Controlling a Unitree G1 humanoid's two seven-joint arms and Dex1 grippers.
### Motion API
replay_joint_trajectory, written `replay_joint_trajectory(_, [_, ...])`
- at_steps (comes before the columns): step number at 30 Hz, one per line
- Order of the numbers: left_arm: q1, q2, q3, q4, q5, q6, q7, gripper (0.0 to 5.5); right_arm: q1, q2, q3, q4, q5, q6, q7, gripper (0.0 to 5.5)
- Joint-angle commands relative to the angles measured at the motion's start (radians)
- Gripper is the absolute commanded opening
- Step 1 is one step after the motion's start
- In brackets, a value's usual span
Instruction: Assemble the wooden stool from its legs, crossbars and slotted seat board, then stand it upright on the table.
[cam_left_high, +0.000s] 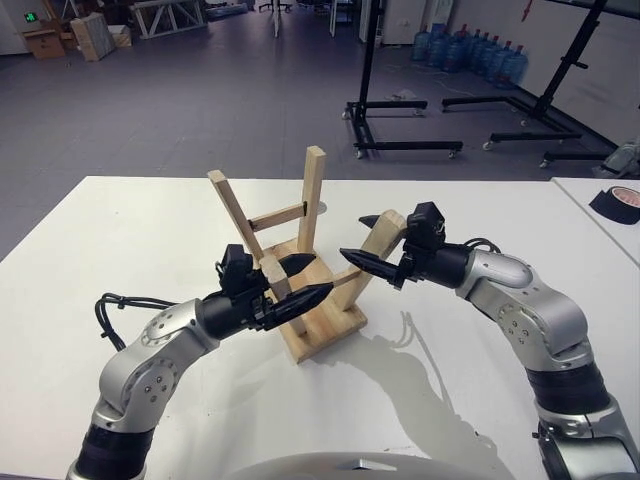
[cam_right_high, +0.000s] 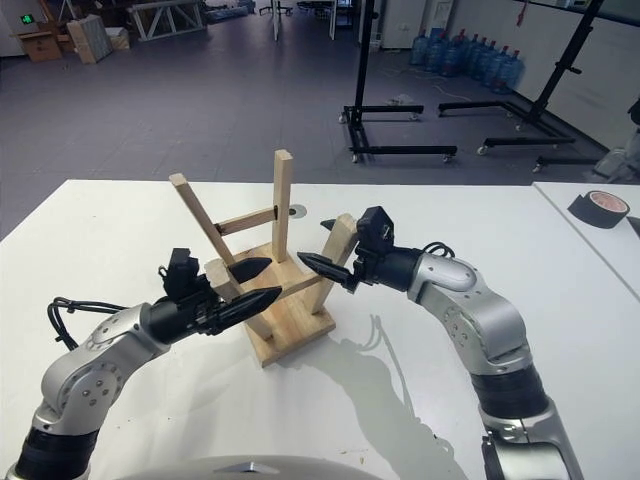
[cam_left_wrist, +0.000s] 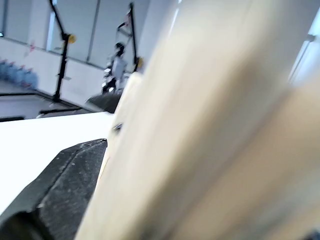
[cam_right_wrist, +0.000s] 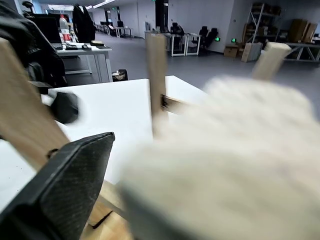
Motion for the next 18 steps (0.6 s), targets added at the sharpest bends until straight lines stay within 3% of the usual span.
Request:
replay_joint_trajectory(1, [-0.006, 0.020, 0.022, -0.029, -0.025, 0.007, -0.001, 3.60, 0.007, -0.010, -0.004, 0.000, -0.037, -0.015, 0.007, 4.03])
replay_joint_trajectory(8, [0.020, 0.049, 0.073, -0.122, -0.087, -0.007, -0.007, 3.60, -0.005, -0.051, -0.031, -0.016, -0.051, -0.011, 0.040, 4.03])
replay_joint_trajectory(18, [0.011, 0.076, 0.144, -0.182, -0.204, -0.002, 0.052, 3.60, 0.187, -0.147, -0.128, -0.009, 0.000, 0.047, 0.115, 4.03])
